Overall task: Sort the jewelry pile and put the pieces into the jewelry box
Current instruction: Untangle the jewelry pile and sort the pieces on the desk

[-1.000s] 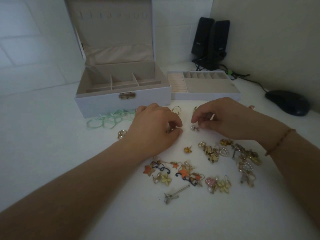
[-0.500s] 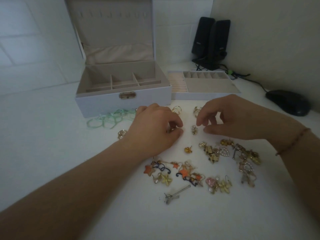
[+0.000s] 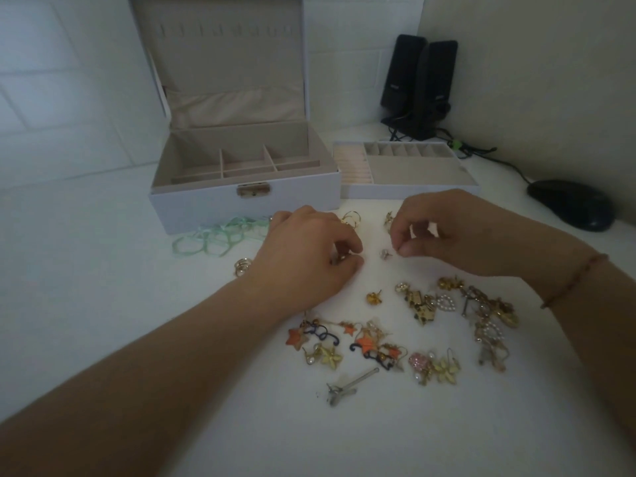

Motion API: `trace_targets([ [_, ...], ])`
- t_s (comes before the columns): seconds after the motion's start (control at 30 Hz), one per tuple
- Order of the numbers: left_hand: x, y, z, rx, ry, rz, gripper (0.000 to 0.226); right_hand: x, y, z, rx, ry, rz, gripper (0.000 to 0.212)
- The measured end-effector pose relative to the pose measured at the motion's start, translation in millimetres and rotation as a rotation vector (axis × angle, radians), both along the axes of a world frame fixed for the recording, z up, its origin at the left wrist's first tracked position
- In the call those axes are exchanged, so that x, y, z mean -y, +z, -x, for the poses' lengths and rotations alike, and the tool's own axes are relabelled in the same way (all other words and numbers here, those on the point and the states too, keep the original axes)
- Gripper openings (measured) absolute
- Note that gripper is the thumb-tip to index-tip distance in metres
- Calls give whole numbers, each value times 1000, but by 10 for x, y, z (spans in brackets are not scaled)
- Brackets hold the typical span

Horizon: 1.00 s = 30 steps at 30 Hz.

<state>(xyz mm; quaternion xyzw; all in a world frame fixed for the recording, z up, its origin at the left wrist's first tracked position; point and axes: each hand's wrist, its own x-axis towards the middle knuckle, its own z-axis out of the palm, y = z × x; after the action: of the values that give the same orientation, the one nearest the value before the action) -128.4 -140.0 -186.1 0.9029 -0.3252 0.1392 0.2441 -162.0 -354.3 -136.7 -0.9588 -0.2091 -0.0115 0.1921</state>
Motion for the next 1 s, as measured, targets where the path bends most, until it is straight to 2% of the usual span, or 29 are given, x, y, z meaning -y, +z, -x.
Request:
trace_targets([
  [0.1, 0, 5, 6, -2, -16, -11, 15, 39, 34, 3, 0, -77, -71, 16],
  [0.27, 2, 42, 36, 50, -158, -61, 26, 47, 26, -16, -97, -202, -149, 5],
  [0.4, 3, 54, 34, 75, -233, -132, 26, -2, -55, -51, -115, -257, -182, 10],
  [1.0, -13, 24, 5, 110, -293, -134, 25, -65, -174, -95, -36, -152, -111, 7],
])
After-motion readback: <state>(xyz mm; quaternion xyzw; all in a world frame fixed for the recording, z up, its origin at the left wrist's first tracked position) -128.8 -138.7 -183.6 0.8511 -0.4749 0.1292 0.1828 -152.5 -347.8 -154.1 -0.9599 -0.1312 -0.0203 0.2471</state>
